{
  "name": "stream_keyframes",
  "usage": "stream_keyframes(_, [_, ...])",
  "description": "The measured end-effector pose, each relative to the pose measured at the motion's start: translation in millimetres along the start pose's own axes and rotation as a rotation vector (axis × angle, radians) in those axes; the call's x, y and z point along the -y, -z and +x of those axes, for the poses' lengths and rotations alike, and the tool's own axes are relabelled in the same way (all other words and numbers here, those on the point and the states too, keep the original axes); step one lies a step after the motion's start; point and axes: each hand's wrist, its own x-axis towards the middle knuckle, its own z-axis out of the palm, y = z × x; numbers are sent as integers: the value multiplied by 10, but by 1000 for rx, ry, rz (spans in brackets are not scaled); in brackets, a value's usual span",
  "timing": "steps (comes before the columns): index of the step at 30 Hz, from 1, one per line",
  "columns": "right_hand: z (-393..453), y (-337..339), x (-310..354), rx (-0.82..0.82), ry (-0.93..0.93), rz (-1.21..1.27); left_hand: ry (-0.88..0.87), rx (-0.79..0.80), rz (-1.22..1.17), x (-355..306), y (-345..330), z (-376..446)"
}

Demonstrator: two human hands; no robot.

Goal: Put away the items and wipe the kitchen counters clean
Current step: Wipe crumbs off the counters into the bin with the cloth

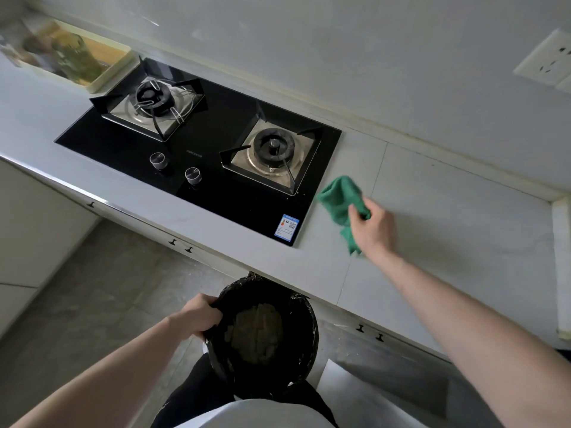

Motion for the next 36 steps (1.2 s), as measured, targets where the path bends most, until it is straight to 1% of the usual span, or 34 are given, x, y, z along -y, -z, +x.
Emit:
stream_keyframes(2, [373, -39, -171, -56, -21, -42, -5, -1, 11, -28, 18, -6])
stream_keyframes(6, [980, -176, -465, -90, -27, -100, -11, -24, 31, -67, 43, 31])
stream_keyframes(14, [1866, -382, -594, -97, -57, -202, -12, -88, 149, -60, 83, 285])
stream_keyframes(15, [1979, -411, -619, -82, -69, -222, -14, -88, 161, -47, 87, 323])
stream_keyframes(17, [2193, -475, -683, 14, -130, -261, -14, -84, 173, 7, 82, 382])
stream_keyframes(20, [2395, -639, -815, 260, -244, -345, -16, -78, 172, 84, 50, 458])
stream_keyframes(22, [2377, -774, -856, 377, -265, -416, -5, -81, 162, 120, 37, 486])
stream_keyframes(23, [2320, -826, -846, 400, -279, -445, -1, -82, 162, 135, 42, 493])
stream_keyframes(26, [2151, -867, -794, 365, -275, -483, 1, -71, 154, 148, 38, 521])
stream_keyframes(30, [1857, -837, -749, 378, -158, -471, 0, -73, 116, 161, 38, 491])
stream_keyframes(36, [1072, -743, -582, 419, -23, -485, 14, -55, 38, 118, -52, 343])
